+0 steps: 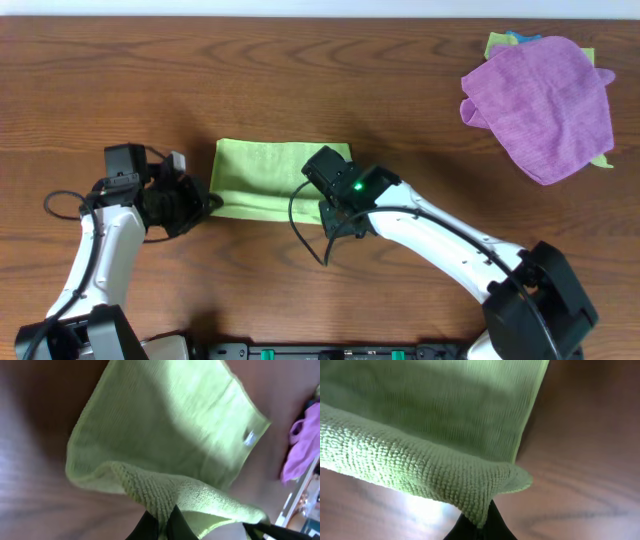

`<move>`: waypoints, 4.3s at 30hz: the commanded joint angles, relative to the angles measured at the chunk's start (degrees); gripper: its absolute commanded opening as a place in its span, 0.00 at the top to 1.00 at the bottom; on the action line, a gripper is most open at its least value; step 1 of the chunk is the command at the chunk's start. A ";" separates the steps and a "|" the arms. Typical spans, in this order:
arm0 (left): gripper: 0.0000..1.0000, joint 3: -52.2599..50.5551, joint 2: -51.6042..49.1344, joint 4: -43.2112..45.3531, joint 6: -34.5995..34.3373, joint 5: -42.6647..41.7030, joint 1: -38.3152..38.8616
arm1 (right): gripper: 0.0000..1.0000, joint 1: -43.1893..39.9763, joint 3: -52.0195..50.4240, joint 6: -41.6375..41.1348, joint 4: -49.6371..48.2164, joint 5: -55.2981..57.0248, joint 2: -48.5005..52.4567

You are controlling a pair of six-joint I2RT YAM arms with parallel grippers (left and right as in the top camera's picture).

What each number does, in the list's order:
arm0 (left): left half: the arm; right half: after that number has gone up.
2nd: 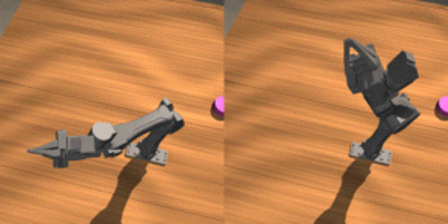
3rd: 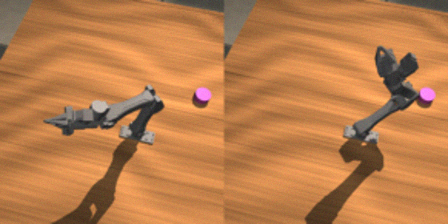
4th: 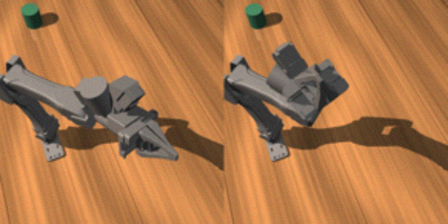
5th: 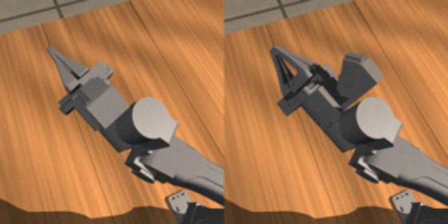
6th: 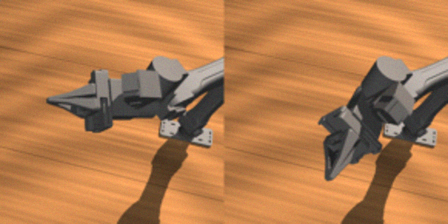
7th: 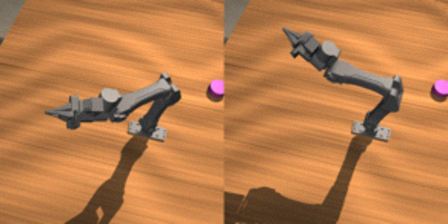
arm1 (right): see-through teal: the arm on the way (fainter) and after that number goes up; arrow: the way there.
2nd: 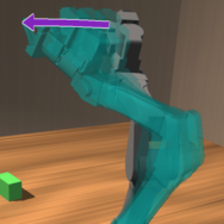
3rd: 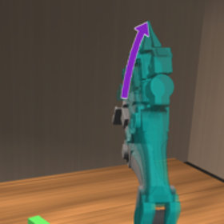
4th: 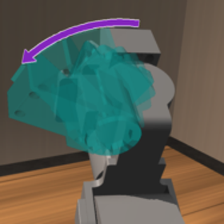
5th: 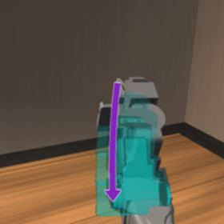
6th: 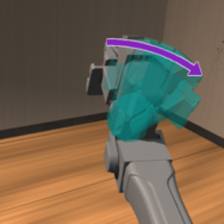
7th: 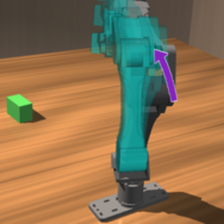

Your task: Fold the cloth

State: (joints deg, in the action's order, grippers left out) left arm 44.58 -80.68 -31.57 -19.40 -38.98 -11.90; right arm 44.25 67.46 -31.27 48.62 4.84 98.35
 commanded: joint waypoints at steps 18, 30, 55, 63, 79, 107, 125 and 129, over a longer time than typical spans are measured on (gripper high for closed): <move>0.94 1.40 -11.87 27.67 -11.85 4.90 4.72 | 0.99 -8.76 -0.50 8.46 -18.56 8.41 2.67; 0.94 1.46 -15.17 33.59 -12.92 8.72 6.69 | 0.99 -8.85 -0.50 10.82 -25.86 8.90 8.68; 0.67 1.46 -20.44 40.87 -10.97 9.57 6.78 | 0.69 -9.07 -0.50 11.17 -29.94 11.67 13.22; 0.25 2.19 -20.35 41.35 -10.54 8.09 6.67 | 0.57 -9.07 -0.37 11.15 -29.03 11.67 11.87; 0.37 12.13 -17.49 21.00 -4.28 6.60 6.67 | 0.25 -9.44 -0.35 -8.79 -9.16 1.49 -10.16; 0.83 12.17 -20.22 15.63 -1.14 27.61 16.22 | 0.16 -16.98 -22.32 -22.29 -31.21 -20.46 -10.51; 0.94 12.17 -24.02 15.28 -1.14 28.48 16.22 | 0.22 -17.35 -22.32 -22.45 -44.37 -20.09 2.23; 0.94 12.17 -24.02 15.28 -1.16 28.46 16.22 | 0.27 -17.35 -22.32 -22.99 -47.76 -20.09 5.07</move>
State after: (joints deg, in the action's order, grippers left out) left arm 55.90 -103.90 -16.08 -20.93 -11.35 4.40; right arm 27.31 45.78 -53.45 0.80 -16.12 99.79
